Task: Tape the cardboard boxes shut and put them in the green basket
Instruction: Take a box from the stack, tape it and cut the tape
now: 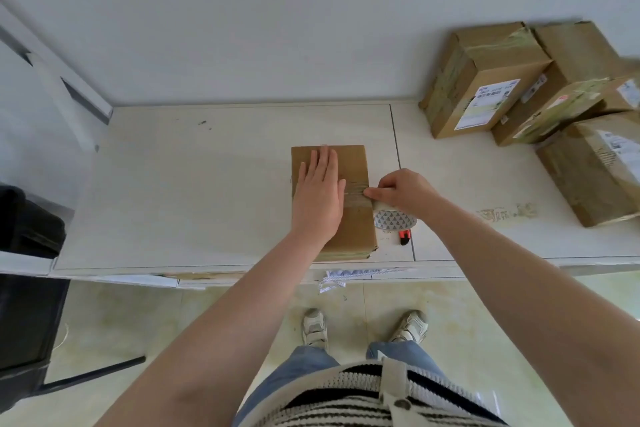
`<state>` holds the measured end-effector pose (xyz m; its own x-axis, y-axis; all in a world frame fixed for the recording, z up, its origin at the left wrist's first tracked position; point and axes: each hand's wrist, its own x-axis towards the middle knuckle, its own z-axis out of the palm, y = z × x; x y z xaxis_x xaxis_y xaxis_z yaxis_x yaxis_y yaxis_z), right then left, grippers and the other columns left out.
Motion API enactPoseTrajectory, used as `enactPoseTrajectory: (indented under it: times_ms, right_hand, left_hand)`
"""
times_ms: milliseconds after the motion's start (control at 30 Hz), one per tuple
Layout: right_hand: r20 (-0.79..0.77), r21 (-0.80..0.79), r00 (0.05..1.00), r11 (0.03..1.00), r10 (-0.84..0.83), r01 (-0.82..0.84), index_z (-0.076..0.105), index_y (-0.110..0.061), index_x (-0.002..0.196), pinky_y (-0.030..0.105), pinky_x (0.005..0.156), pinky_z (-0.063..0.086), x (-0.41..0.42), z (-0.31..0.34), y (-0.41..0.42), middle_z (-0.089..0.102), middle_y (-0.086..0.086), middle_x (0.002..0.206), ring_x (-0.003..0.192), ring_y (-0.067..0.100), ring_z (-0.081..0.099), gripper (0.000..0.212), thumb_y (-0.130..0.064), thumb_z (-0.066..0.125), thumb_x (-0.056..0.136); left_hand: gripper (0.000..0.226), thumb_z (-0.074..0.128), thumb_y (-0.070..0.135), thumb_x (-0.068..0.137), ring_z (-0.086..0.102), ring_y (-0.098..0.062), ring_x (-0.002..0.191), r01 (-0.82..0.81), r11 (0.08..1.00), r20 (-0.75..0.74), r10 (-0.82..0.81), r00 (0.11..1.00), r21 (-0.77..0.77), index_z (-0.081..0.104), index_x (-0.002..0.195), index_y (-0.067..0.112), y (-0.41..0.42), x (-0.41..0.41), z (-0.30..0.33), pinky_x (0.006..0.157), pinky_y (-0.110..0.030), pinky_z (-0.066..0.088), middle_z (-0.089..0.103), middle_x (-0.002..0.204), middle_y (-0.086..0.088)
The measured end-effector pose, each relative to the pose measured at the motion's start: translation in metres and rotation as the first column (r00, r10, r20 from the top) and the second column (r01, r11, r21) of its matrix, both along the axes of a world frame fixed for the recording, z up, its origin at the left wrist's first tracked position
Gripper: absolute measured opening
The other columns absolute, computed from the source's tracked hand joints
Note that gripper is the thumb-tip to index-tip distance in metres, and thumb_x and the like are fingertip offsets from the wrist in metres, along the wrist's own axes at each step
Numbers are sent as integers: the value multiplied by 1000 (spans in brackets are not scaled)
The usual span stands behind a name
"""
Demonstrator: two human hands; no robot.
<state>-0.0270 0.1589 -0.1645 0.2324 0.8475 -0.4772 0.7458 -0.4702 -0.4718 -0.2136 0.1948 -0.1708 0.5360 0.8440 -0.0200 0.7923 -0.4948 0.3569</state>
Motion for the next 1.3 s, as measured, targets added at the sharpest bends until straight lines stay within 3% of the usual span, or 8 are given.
enactPoseTrajectory:
  times_ms: [100,333,633,733,833,1033,1167,1300]
  right_hand:
    - [-5,9,1000,1000,-3,3,64,-28,68,26,57,41,0,1,-1,63,-4,73,73,14,59,36,-59,60,85]
    - [-13,31,1000,999,15,-14,67,-23,70,25,57,40,0,-1,0,60,-4,68,65,11,55,37,-56,61,86]
    - [-559,210,826,976,71,58,60,10,86,35,68,45,-17,47,-7,55,24,78,71,24,56,32,-19,54,99]
    - [-497,245,860,970,118,9,61,10,88,35,67,43,-32,64,1,56,29,82,72,26,55,31,-18,54,98]
    - [-370,250,912,965,175,-84,69,-5,80,33,63,42,-43,75,9,58,9,71,66,21,54,29,-26,57,96]
    - [333,91,917,960,220,-264,58,-20,58,22,47,35,-33,86,26,55,-5,56,53,12,55,52,-66,55,82]
    - [106,94,986,986,131,-141,59,-14,59,23,49,34,-32,67,17,52,-1,56,54,15,51,52,-60,59,84]
    - [-7,183,997,980,79,-77,65,-12,67,23,51,36,-39,67,15,54,0,61,55,13,49,45,-52,63,85]
  left_hand:
    - [55,32,26,106,9,-25,151,-37,999,99,38,994,-9,16,155,6,-5,5,2,122,-35,6,11,164,-10]
    - [75,14,51,101,-15,-28,150,-102,995,-195,103,975,16,-17,153,7,-2,16,-9,122,-48,-5,-21,161,-12]
    - [128,22,96,58,-26,-14,146,-123,935,58,150,987,-334,-24,152,22,29,-38,8,118,-47,-16,-31,159,1]
    - [135,34,94,50,-27,-19,146,-155,883,63,202,977,-442,-23,151,27,37,-48,14,115,-57,-13,-32,158,4]
    - [136,48,90,51,-26,-20,147,-159,834,94,243,965,-528,-21,152,31,41,-53,17,115,-63,-8,-31,158,7]
    - [115,64,68,77,-24,-19,147,-143,811,194,301,934,-567,-16,153,36,41,-64,16,116,-62,-8,-26,160,10]
    - [116,58,73,66,-18,-23,149,-190,757,212,399,892,-625,-9,154,39,37,-73,20,118,-60,-3,-16,163,2]
    - [107,57,77,57,30,-30,140,-218,698,263,512,817,-683,21,150,37,32,-78,24,113,-54,31,29,151,-5]
